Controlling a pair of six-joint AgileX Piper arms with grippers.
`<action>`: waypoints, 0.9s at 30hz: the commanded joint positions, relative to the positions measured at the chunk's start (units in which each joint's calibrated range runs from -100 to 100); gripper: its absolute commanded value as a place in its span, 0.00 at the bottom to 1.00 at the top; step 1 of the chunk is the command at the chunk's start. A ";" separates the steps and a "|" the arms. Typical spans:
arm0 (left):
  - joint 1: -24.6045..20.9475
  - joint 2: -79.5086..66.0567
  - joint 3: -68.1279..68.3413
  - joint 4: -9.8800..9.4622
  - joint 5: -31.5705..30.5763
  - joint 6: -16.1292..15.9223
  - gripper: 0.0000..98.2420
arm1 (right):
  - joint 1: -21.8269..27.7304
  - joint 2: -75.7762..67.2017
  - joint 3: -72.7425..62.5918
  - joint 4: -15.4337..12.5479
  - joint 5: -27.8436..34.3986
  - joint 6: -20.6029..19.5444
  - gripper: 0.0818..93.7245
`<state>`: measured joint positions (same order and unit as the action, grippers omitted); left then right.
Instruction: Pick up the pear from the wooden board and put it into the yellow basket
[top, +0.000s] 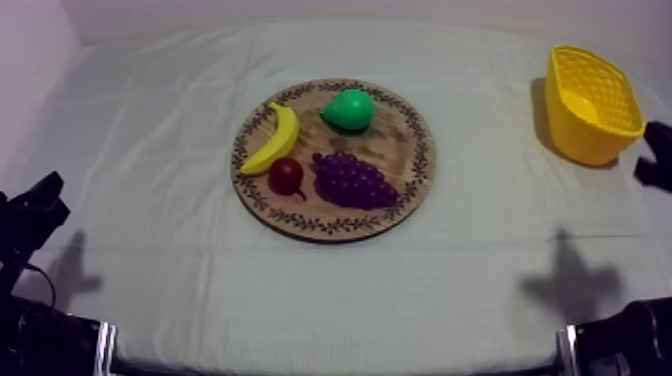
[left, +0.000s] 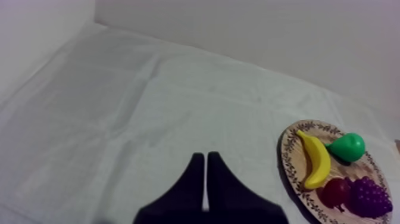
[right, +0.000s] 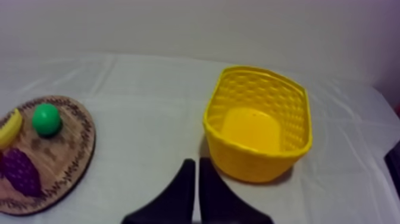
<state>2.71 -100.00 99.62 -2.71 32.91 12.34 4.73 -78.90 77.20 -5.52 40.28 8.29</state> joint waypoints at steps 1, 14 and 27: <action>0.01 0.00 0.05 0.00 -0.01 -0.01 0.00 | 0.21 9.17 -14.82 -1.57 4.73 0.52 0.01; 0.01 0.00 0.05 0.00 -0.01 0.00 0.00 | 2.08 38.71 -55.62 -9.65 27.50 1.46 0.01; 0.01 0.00 0.05 0.00 -0.01 0.02 0.00 | -3.28 58.13 -72.93 -11.06 41.43 8.30 0.05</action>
<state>2.71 -100.00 99.62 -2.71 32.91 12.34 2.11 -24.65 7.27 -16.41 80.25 15.21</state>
